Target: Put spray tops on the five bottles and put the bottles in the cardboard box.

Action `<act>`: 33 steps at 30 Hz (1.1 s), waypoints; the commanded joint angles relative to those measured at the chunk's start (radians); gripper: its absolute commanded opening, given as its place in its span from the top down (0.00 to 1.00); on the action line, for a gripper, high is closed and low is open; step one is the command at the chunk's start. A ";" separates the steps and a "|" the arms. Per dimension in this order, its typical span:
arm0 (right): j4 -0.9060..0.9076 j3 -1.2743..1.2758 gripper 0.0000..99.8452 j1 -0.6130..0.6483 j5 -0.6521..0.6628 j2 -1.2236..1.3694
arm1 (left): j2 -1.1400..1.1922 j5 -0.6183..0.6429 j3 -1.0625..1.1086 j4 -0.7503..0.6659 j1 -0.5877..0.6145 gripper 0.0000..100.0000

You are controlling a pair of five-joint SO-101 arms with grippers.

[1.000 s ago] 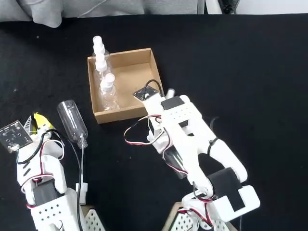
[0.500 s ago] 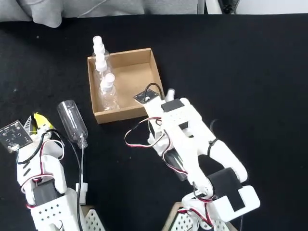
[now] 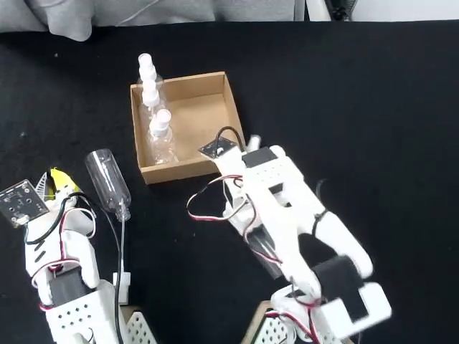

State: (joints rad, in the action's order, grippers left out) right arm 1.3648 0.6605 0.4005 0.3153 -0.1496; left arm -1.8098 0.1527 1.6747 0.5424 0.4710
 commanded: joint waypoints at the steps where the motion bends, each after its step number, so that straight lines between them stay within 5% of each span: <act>1: 0.078 -0.027 0.92 0.018 0.051 -0.136 | -0.011 0.002 0.025 -0.002 0.005 0.97; 33: 0.338 -0.025 0.92 0.121 0.132 -0.840 | -0.011 0.002 0.025 0.000 0.001 0.97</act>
State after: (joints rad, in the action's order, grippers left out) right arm 1.6993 0.6605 0.4987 0.4488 -0.9091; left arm -1.8098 0.1527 1.6747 0.5424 0.4710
